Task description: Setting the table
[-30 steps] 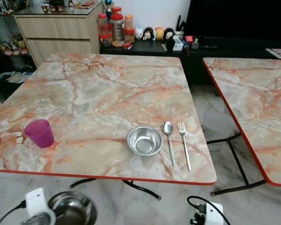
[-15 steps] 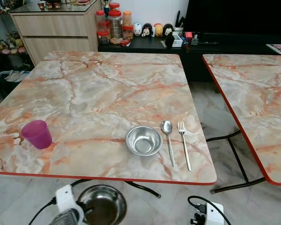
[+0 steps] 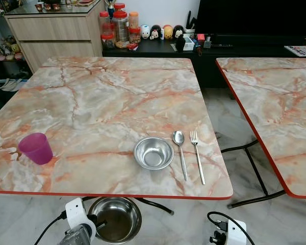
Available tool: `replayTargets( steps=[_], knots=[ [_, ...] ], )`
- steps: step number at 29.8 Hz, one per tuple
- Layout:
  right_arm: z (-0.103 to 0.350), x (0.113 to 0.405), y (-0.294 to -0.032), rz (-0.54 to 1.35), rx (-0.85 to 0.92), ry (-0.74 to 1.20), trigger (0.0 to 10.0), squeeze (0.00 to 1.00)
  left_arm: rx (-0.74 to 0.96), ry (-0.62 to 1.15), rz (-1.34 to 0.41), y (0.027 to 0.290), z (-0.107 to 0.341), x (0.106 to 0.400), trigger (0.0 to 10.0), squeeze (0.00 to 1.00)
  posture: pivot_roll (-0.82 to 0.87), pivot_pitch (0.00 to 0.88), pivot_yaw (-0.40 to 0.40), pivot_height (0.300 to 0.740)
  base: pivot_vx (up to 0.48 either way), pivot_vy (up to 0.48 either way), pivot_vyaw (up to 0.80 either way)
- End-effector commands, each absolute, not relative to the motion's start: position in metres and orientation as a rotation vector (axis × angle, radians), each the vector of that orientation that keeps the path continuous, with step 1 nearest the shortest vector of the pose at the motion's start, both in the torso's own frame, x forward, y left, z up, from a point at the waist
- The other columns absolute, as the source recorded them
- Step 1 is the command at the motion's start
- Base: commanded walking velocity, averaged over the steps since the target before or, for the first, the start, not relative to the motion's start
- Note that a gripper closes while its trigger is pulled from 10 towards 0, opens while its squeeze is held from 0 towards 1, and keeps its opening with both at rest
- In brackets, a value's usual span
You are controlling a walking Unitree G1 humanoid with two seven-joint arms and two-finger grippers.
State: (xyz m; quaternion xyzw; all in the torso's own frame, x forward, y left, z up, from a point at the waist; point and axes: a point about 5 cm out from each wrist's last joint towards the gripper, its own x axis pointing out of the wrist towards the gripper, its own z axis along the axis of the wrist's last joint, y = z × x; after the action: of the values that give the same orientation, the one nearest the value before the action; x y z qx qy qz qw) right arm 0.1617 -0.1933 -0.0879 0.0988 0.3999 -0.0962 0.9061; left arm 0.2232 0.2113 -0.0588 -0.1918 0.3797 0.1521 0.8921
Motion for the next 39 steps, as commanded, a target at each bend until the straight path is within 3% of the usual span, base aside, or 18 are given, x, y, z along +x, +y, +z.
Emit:
replayTargets(
  steps=[1,39],
  knots=[
    [-0.0861,0.1649,-0.1953,-0.219,0.216,0.807,10.0,0.0,-0.387,0.77,0.342,0.2189,-0.0571,0.223,10.0,0.0,-0.03,0.0,0.017,0.74,0.0,-0.3,0.0],
    [-0.0876,0.1593,-0.2032,-0.25,0.205,0.827,10.0,0.0,-0.38,0.795,0.374,0.2215,-0.0614,0.2154,10.0,0.0,-0.03,0.0,-0.002,0.74,0.0,-0.302,0.0]
  ],
)
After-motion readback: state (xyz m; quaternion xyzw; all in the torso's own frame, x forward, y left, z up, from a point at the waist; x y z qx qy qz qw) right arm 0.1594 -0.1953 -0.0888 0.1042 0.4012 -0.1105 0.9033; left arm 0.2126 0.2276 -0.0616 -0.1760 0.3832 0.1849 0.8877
